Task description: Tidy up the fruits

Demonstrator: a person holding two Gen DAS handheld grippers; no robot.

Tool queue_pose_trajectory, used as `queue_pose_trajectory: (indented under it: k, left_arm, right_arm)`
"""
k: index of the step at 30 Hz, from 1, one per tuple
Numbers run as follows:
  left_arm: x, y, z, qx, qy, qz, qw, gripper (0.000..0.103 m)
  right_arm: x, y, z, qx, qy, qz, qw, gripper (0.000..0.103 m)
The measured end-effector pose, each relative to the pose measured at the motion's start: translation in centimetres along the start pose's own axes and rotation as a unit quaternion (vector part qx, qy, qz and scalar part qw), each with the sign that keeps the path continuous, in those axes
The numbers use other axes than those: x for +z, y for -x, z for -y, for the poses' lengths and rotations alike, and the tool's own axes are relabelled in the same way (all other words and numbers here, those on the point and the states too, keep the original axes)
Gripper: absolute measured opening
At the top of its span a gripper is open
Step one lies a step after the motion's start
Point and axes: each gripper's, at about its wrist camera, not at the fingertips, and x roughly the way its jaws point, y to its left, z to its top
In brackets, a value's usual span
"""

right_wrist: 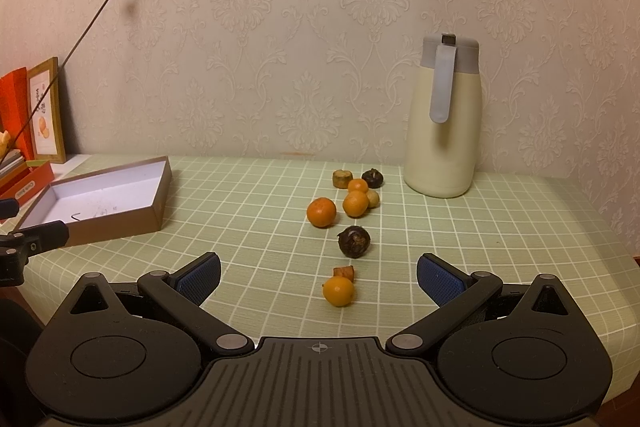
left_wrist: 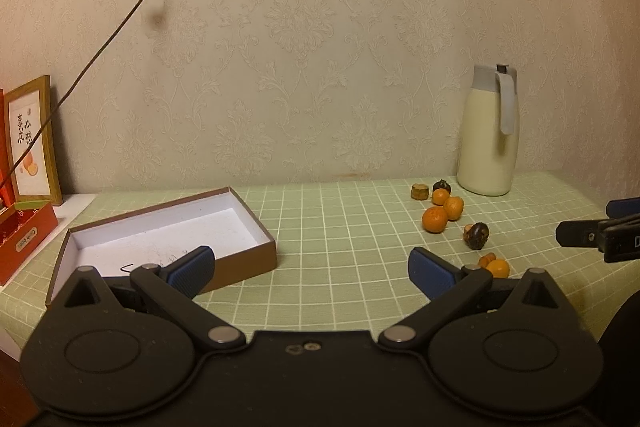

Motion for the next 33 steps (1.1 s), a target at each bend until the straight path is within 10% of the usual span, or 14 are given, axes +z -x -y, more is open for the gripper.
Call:
queue_pose_trajectory:
  k: [15, 33]
  left_arm:
    - [1.5, -5.0, 2.5, -0.062, 0.016, 0.025, 0.9976, 0.093]
    - [2.0, -17.3, 8.7, -0.086, -0.008, -0.035, 0.9956, 0.079]
  right_arm:
    - [1.3, -1.5, 3.7, -0.042, -0.029, 0.0, 0.999, 0.103]
    - [3.6, -10.9, 9.8, -0.101, -0.035, -0.013, 0.994, 0.103]
